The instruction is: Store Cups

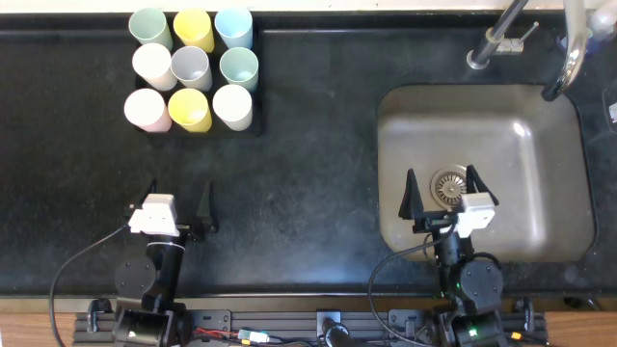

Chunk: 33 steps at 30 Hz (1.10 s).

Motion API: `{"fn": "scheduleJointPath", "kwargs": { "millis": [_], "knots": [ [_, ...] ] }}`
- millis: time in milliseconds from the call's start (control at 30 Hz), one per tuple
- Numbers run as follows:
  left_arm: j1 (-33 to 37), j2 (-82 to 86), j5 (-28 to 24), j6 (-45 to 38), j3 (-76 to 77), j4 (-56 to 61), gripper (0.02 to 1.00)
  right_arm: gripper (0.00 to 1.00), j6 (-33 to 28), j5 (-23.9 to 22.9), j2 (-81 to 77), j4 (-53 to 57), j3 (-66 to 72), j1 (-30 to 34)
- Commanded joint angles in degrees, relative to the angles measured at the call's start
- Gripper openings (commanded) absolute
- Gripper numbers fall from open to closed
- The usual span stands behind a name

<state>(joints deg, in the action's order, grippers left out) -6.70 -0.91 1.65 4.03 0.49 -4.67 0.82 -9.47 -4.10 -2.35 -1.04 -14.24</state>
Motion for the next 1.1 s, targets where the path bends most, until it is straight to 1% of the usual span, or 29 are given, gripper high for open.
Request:
{"fn": "scheduleJointPath", "kwargs": {
  "millis": [33, 167, 233, 300, 500, 800, 1100],
  "knots": [
    [0.4, 0.5, -0.5, -1.0, 0.0, -0.2, 1.000, 0.998, -0.2, -0.9, 3.7, 3.6, 0.8, 0.4],
    [0.4, 0.5, -0.5, -1.0, 0.0, -0.2, 0.998, 0.998, -0.2, -2.2, 3.9, 5.5, 0.8, 0.4],
    [0.4, 0.5, -0.5, -1.0, 0.0, -0.2, 0.998, 0.996, -1.6, -2.6, 3.9, 5.6, 0.8, 0.4],
    [0.4, 0.5, -0.5, -1.0, 0.0, -0.2, 1.000, 0.996, -2.8, -2.6, 3.9, 5.5, 0.8, 0.5],
    [0.4, 0.5, -0.5, -1.0, 0.0, -0.2, 1.000, 0.998, -2.7, -2.3, 3.8, 5.6, 0.8, 0.8],
    [0.4, 0.5, -0.5, -1.0, 0.0, -0.2, 1.000, 0.998, -2.8, -2.4, 3.8, 5.6, 0.8, 8.5],
    [0.4, 0.5, -0.5, -1.0, 0.0, -0.2, 1.000, 0.998, -2.8, -2.4, 3.8, 5.6, 0.8, 9.0]
  ]
}}
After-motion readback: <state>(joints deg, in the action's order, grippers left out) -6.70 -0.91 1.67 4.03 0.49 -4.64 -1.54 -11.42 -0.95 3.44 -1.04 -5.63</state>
